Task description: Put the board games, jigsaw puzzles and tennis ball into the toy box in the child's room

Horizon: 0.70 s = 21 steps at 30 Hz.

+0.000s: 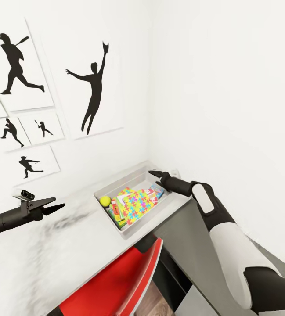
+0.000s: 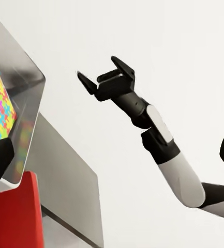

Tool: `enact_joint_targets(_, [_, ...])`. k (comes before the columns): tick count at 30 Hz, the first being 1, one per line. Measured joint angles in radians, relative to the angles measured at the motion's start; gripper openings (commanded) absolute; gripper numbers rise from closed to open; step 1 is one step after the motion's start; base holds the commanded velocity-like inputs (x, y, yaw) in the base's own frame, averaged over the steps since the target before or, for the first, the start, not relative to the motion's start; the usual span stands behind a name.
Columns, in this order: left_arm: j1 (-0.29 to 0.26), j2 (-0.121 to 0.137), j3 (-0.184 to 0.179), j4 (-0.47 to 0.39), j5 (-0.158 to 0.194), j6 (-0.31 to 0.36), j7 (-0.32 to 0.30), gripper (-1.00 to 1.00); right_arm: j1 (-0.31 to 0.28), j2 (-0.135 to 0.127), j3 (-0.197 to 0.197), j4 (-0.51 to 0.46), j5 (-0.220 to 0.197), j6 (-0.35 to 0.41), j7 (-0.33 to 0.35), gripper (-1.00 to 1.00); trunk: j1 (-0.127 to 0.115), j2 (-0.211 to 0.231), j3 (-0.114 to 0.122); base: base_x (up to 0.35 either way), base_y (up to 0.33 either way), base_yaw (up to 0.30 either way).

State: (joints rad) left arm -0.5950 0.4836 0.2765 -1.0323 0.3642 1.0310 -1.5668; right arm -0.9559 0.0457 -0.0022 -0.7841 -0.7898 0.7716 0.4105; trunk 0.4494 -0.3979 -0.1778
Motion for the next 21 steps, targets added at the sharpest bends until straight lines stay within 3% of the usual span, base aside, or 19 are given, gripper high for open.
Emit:
enact_joint_targets(7, [0.000,-0.001,0.000,0.000,0.000,0.000,0.000,1.00,0.125,-0.012,-0.004,-0.087,0.009,-0.006,0.110,1.00,0.000,0.000,0.006,-0.027,0.000,-0.046])
enact_joint_targets(13, [0.000,0.000,0.001,0.000,0.000,0.000,0.000,1.00,0.269,-0.084,-0.006,-0.118,0.013,-0.047,0.285,1.00,0.000,0.000,0.014,-0.026,0.000,-0.090])
enact_joint_targets(18, [0.000,0.001,0.001,0.000,0.000,0.000,0.000,1.00,0.375,-0.127,-0.006,-0.123,0.017,-0.155,0.444,1.00,0.000,0.000,0.022,-0.003,0.000,-0.084])
enact_joint_targets(21, [0.000,0.001,0.002,0.000,0.000,0.000,0.000,1.00,0.413,-0.142,-0.008,-0.125,0.018,-0.178,0.513,1.00,0.000,0.000,0.026,0.000,0.000,-0.080])
